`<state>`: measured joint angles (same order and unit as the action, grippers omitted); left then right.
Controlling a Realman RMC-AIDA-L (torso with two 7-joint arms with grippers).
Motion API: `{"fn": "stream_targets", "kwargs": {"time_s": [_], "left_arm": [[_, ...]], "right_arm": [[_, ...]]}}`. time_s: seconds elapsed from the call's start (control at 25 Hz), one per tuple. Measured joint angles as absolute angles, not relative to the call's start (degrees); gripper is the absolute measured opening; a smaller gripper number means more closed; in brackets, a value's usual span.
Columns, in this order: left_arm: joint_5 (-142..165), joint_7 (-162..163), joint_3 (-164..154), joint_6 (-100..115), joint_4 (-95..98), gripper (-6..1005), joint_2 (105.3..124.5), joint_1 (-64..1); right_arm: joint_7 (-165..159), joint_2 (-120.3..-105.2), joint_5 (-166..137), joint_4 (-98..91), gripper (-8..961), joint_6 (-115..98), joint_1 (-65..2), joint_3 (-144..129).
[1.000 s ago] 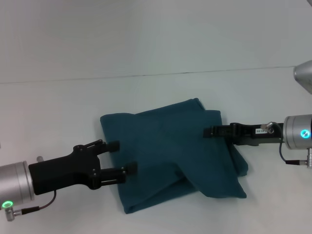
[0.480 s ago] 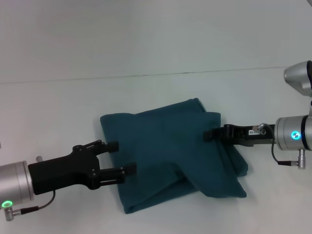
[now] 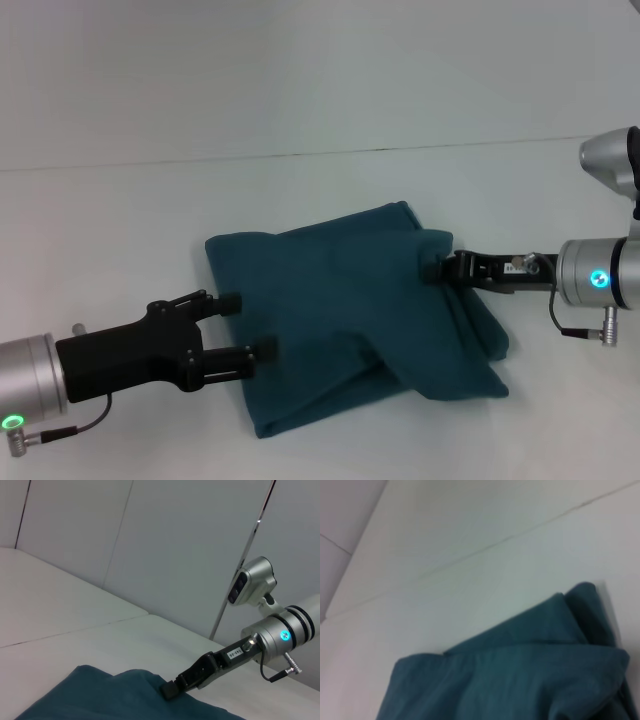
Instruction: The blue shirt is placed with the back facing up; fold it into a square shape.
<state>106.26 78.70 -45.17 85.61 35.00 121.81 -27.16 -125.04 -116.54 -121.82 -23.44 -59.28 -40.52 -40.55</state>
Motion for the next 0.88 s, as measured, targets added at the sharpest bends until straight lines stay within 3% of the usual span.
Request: {"fn": "stream_targets", "kwargs": {"time_s": [0.24, 0.88], "left_arm": [[106.26, 78.80, -45.17, 85.61, 35.09, 893, 121.81, -27.15], [105.75, 79.14, -42.87, 87.11, 35.25, 893, 121.64, -27.16]], "right_arm": [[-121.39, -116.88, -117.74, -23.60, 57, -59.06, -40.51, -40.45], [-114.68, -117.29, -114.18, -28.90, 47, -57.75, -44.07, -41.43]]}}
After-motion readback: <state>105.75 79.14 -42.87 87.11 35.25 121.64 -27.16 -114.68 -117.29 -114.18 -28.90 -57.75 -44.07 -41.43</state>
